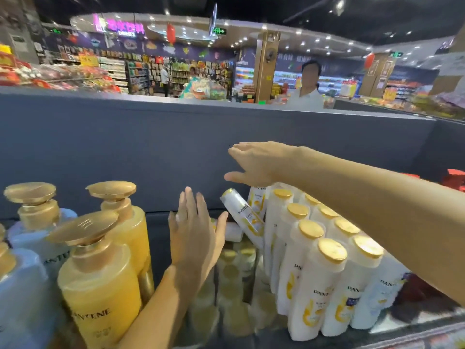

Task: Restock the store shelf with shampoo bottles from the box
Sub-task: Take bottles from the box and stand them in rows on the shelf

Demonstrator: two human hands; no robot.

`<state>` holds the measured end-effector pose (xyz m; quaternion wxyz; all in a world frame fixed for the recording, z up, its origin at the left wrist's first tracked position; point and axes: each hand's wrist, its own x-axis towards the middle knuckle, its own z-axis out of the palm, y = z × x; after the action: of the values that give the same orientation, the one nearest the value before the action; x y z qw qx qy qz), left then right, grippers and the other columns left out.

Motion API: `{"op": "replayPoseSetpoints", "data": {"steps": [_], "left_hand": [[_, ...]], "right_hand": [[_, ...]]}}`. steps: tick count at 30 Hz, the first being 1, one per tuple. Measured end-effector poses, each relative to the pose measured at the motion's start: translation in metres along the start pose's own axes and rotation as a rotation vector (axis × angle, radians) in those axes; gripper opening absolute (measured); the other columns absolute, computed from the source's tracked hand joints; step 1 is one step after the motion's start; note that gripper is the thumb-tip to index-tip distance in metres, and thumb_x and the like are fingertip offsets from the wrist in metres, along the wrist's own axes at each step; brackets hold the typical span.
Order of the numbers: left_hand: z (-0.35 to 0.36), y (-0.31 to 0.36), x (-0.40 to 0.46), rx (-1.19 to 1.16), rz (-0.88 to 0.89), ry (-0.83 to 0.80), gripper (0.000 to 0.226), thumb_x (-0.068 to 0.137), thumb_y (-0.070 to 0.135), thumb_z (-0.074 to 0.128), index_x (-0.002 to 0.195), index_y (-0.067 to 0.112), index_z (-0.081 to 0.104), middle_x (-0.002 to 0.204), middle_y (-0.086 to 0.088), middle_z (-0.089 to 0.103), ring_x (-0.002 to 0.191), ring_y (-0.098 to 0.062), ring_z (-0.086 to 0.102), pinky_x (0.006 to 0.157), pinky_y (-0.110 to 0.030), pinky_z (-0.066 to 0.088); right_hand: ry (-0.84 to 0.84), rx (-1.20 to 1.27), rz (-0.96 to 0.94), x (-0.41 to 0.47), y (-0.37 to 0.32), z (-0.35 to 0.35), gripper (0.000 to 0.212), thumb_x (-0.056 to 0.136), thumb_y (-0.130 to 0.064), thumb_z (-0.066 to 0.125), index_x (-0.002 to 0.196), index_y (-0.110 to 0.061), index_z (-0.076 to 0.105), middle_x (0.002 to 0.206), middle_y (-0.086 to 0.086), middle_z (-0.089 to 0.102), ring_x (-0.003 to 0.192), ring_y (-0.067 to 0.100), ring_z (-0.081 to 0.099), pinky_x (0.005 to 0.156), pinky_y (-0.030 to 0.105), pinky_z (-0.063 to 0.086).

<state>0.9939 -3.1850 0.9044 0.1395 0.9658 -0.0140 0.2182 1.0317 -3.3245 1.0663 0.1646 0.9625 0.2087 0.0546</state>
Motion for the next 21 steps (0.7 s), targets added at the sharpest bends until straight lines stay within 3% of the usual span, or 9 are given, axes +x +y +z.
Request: {"op": "replayPoseSetpoints", "data": {"steps": [3, 5, 7, 9, 12, 15, 17, 19, 21], "left_hand": [[0.017, -0.002, 0.007, -0.117, -0.047, -0.054, 0.075, 0.094, 0.055, 0.039, 0.147, 0.003, 0.031, 0.158, -0.016, 0.021, 0.146, -0.031, 0.019, 0.115, -0.052, 0.023], [0.028, 0.000, 0.010, -0.105, -0.111, -0.129, 0.076, 0.096, 0.058, 0.027, 0.152, 0.009, 0.013, 0.162, -0.010, 0.002, 0.149, -0.024, 0.001, 0.119, -0.046, 0.011], [0.035, 0.003, 0.013, -0.041, -0.169, -0.151, 0.075, 0.096, 0.058, 0.022, 0.153, 0.011, 0.007, 0.162, -0.008, -0.003, 0.149, -0.021, -0.003, 0.120, -0.043, 0.012], [0.041, 0.005, 0.016, 0.012, -0.195, -0.148, 0.075, 0.095, 0.058, 0.020, 0.152, 0.011, 0.009, 0.162, -0.010, -0.001, 0.150, -0.022, -0.001, 0.119, -0.042, 0.016], [0.054, 0.004, 0.018, 0.033, -0.223, -0.149, 0.074, 0.096, 0.058, 0.020, 0.152, 0.011, 0.011, 0.162, -0.011, 0.003, 0.149, -0.024, 0.003, 0.118, -0.042, 0.019], [0.063, 0.006, 0.021, -0.067, -0.301, -0.182, 0.070, 0.096, 0.055, 0.027, 0.149, 0.011, 0.017, 0.159, -0.012, 0.015, 0.148, -0.026, 0.012, 0.117, -0.042, 0.023], [0.068, 0.008, 0.025, -0.138, -0.373, -0.197, 0.063, 0.096, 0.053, 0.031, 0.143, 0.010, 0.028, 0.147, -0.014, 0.036, 0.138, -0.028, 0.033, 0.110, -0.041, 0.033], [0.072, 0.011, 0.028, -0.185, -0.427, -0.189, 0.055, 0.096, 0.051, 0.035, 0.130, 0.008, 0.038, 0.127, -0.013, 0.051, 0.117, -0.029, 0.049, 0.099, -0.040, 0.042], [0.077, 0.015, 0.032, -0.237, -0.495, -0.178, 0.053, 0.095, 0.051, 0.039, 0.123, 0.005, 0.042, 0.119, -0.015, 0.053, 0.108, -0.031, 0.054, 0.092, -0.041, 0.045]], "right_hand": [[-0.059, -0.048, -0.068, 0.031, 0.006, 0.014, 0.060, 0.096, -0.060, 0.033, 0.129, -0.012, 0.045, 0.126, 0.004, 0.054, 0.108, 0.024, 0.055, 0.081, 0.036, 0.043], [-0.112, -0.077, -0.129, 0.049, 0.007, 0.023, 0.057, 0.098, -0.057, 0.030, 0.132, -0.012, 0.044, 0.131, 0.005, 0.053, 0.112, 0.026, 0.055, 0.087, 0.038, 0.045], [-0.171, -0.111, -0.187, 0.065, 0.005, 0.031, 0.056, 0.100, -0.053, 0.029, 0.137, -0.012, 0.041, 0.138, 0.006, 0.050, 0.119, 0.027, 0.052, 0.097, 0.043, 0.044], [-0.253, -0.137, -0.237, 0.078, 0.002, 0.039, 0.056, 0.100, -0.051, 0.029, 0.141, -0.014, 0.038, 0.141, 0.006, 0.048, 0.123, 0.028, 0.050, 0.102, 0.046, 0.041], [-0.344, -0.170, -0.294, 0.089, -0.004, 0.053, 0.052, 0.100, -0.052, 0.031, 0.133, -0.016, 0.047, 0.128, 0.004, 0.057, 0.112, 0.027, 0.056, 0.096, 0.043, 0.045], [-0.385, -0.196, -0.320, 0.089, -0.004, 0.066, 0.042, 0.101, -0.043, 0.037, 0.123, -0.013, 0.055, 0.100, 0.002, 0.062, 0.086, 0.019, 0.059, 0.068, 0.028, 0.043], [-0.389, -0.208, -0.336, 0.087, -0.001, 0.070, 0.034, 0.101, -0.033, 0.041, 0.120, -0.011, 0.058, 0.084, -0.001, 0.057, 0.068, 0.014, 0.051, 0.053, 0.023, 0.033], [-0.370, -0.214, -0.356, 0.087, 0.002, 0.071, 0.032, 0.100, -0.027, 0.045, 0.125, -0.011, 0.057, 0.097, 0.003, 0.062, 0.075, 0.018, 0.054, 0.050, 0.023, 0.031], [-0.343, -0.211, -0.381, 0.088, 0.005, 0.075, 0.036, 0.099, -0.023, 0.049, 0.134, -0.014, 0.052, 0.116, 0.005, 0.063, 0.094, 0.023, 0.060, 0.058, 0.023, 0.038]]}}
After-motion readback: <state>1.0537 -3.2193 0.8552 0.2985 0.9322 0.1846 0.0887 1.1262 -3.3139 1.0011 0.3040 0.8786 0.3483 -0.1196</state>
